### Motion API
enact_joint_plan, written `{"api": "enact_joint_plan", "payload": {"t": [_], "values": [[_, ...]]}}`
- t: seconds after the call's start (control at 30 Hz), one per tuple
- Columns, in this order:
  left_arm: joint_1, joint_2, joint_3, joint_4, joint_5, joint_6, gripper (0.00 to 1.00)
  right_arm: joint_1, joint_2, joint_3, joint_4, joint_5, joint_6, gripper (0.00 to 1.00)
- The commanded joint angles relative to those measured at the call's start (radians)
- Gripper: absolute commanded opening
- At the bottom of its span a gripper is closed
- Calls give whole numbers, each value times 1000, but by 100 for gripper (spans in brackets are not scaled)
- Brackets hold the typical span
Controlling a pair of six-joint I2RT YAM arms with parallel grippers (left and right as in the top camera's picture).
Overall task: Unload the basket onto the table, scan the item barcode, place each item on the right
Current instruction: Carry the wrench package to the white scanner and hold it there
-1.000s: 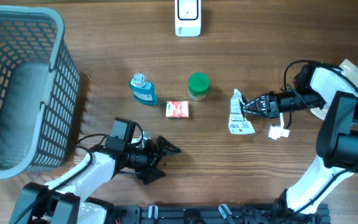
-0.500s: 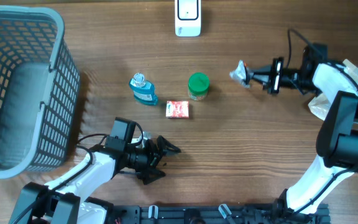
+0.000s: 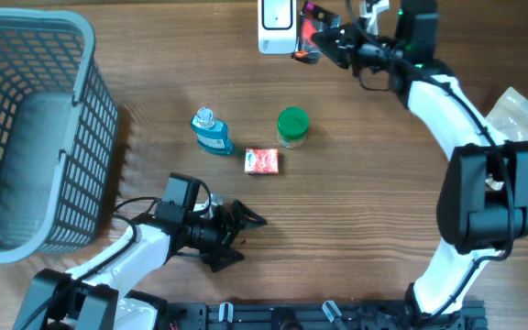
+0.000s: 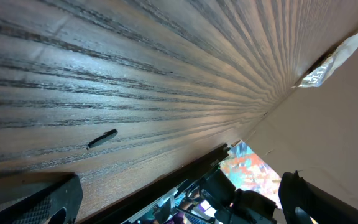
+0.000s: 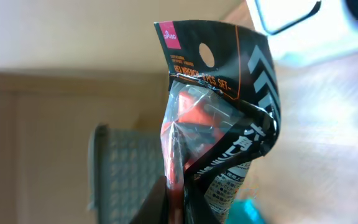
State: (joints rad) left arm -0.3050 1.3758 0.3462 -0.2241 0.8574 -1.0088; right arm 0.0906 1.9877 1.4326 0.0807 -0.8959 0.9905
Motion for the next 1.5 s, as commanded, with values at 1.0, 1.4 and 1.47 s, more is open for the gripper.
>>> {"api": "enact_joint_plan", "payload": {"t": [1.0, 1.4, 1.47], "values": [[-2, 46, -55, 6, -385, 59, 100, 272, 310, 249, 147, 565, 566, 5], [0, 46, -55, -1, -396, 58, 100, 272, 402, 249, 306, 543, 714, 5], [0, 46, -55, 0, -396, 58, 100, 272, 402, 249, 315, 542, 713, 5]]}}
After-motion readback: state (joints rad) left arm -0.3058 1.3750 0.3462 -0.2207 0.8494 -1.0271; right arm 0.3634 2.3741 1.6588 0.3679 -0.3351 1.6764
